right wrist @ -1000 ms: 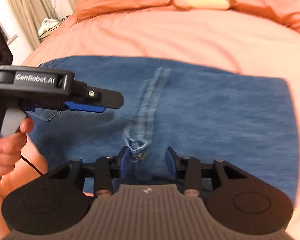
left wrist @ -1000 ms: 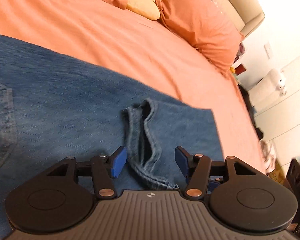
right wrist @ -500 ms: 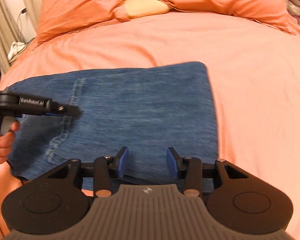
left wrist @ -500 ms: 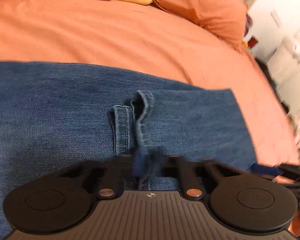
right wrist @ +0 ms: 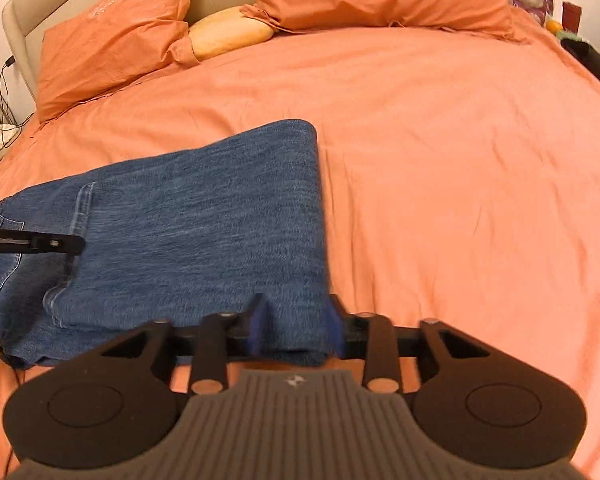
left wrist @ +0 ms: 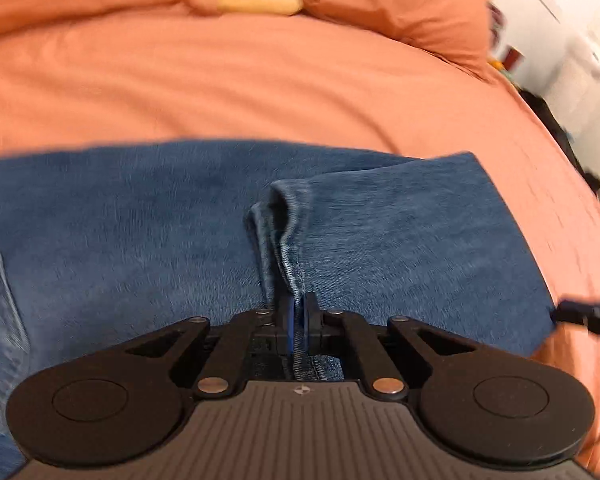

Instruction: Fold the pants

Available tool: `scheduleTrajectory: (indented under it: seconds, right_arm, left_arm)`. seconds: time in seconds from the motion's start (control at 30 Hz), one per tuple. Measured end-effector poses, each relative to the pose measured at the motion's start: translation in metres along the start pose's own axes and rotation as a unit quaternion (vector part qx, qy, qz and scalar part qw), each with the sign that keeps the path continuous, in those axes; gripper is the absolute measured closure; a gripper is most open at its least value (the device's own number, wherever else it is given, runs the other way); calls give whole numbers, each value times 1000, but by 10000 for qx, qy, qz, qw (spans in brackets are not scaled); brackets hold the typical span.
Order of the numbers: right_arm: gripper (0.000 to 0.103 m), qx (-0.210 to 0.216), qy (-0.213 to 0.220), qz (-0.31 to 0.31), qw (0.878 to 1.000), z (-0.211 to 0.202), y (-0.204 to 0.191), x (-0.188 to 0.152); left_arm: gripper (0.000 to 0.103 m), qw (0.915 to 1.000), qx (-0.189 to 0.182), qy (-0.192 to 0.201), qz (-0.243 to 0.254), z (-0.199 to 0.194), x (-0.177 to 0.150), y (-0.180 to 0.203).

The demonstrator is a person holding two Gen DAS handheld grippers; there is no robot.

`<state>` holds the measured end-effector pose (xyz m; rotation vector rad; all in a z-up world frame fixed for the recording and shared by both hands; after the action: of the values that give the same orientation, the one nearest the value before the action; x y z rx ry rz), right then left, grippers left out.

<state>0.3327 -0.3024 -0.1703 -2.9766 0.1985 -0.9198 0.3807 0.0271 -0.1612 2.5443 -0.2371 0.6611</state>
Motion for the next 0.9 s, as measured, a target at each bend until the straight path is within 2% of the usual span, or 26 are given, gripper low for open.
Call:
scheduleTrajectory:
  seconds: [0.03, 0.13, 0.17, 0.23, 0.27, 0.3, 0.43, 0.53, 0.57, 0.6, 0.7, 0.77, 0.87, 0.9]
  right_arm:
    - [86, 9, 23, 33, 10000, 1, 0, -2]
    - [88, -30, 93, 172, 9998, 6, -1, -12]
    - [89, -45, 81, 252, 9996, 10, -1, -16]
    - [90, -72, 81, 444, 9990, 19, 0, -23]
    - [91, -65, 105, 530, 9985, 22, 0, -27]
    - [91, -66, 150, 573, 9982, 25, 1, -31]
    - [91, -92, 463, 614, 9970, 30, -3, -41]
    - [91, -6, 652, 835, 9944, 28, 2, -49]
    - [91, 25, 660, 878, 9940, 28, 2, -48]
    - [91, 58, 663, 908, 9936, 29, 4, -48]
    - [91, 192, 722, 1026, 9919, 28, 9, -49]
    - [91, 240, 764, 1100, 9907, 26, 10, -48]
    - [89, 270, 936, 1148, 9886, 16, 9, -48]
    - [89, 281, 992, 1174, 9877, 13, 9, -47]
  left_arm:
    - [88, 9999, 25, 32, -119, 2, -1, -3]
    - [87, 9994, -106, 110, -318, 1, -5, -9]
    - [84, 9992, -128, 109, -361, -1, -4, -10]
    - [62, 9987, -73, 159, -481, -6, -2, -16]
    - [39, 9986, 31, 248, -476, -8, -1, -17]
    - [35, 9985, 47, 363, -398, -9, 1, -17]
    - [35, 9987, 3, 380, -338, 3, 10, -19]
    - [41, 9985, 49, 464, -275, 12, 17, -16]
    - [62, 9987, 77, 455, -237, 16, 19, -13]
    - [79, 9988, 163, 419, -200, 19, 22, -11]
    - [94, 9979, 367, 527, 83, 14, 23, -3]
    - [95, 9949, 422, 741, 536, 0, 23, 12]
    - [95, 9856, 215, 1107, 1262, -33, 28, 39]
    - [95, 9831, 229, 1118, 1430, -39, 32, 43]
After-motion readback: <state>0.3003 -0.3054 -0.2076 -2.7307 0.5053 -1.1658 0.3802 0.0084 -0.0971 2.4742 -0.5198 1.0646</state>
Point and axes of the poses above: each gripper's, at about its wrist camera, not at the fingertips, and z roughly the way its jaws point, y to its right, x to its top, the point moved 2 cm from there along z, roughly the way its jaws point, and after that the axes turned 10 degrees about -x, right-handed, at the moved point
